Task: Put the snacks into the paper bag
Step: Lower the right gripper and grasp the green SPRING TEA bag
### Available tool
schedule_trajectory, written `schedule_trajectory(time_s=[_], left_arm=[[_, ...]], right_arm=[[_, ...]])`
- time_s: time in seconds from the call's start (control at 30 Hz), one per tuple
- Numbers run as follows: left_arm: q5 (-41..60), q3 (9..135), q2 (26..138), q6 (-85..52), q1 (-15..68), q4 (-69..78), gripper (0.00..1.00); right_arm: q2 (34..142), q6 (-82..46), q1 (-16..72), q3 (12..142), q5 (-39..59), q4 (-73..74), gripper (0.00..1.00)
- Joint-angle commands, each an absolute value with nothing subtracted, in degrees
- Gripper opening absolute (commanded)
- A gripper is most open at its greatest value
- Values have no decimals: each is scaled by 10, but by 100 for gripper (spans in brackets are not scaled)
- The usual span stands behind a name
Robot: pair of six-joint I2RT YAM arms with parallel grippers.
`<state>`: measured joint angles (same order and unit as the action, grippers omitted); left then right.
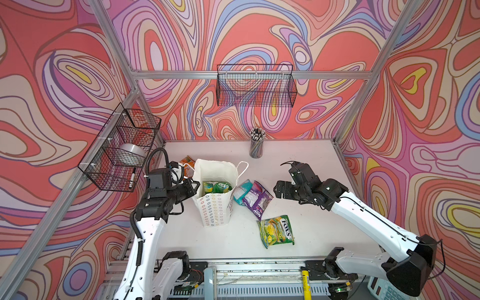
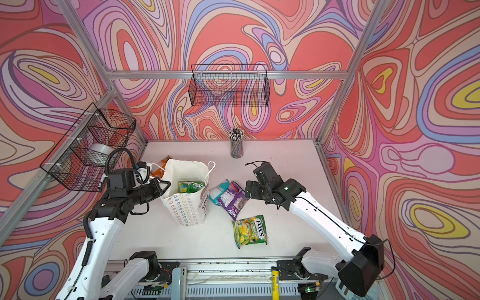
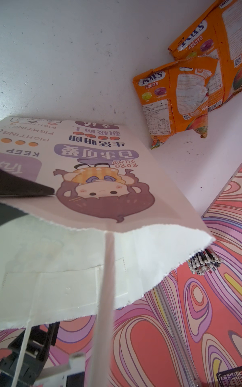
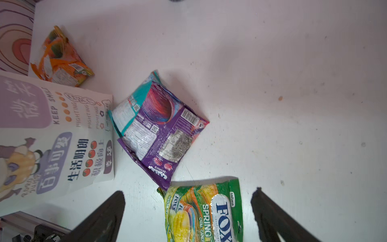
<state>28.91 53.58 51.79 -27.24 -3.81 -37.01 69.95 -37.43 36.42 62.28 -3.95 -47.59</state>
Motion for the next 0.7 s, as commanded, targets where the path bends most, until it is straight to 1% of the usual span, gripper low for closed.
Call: schedule_trajectory(time_s=[0.0,0.13,0.27,0.53,0.67], left_arm=[[299,534,522,-273,-42,-362,0],[289,533,517,-273,-42,-362,0],[299,534,520,-273,-42,-363,0],[298,533,518,-273,-42,-360,0],[296,533,520,-274,-41,-361,0]], right_arm=[[701,-413,381,589,-20,-453,98],[730,-434,439,569,-50,-451,98],[762,-448,491,565,-72,-457,98],[799,-473,540,547,-61,-430,98],[816,-496,559,544,-66,-449,98]])
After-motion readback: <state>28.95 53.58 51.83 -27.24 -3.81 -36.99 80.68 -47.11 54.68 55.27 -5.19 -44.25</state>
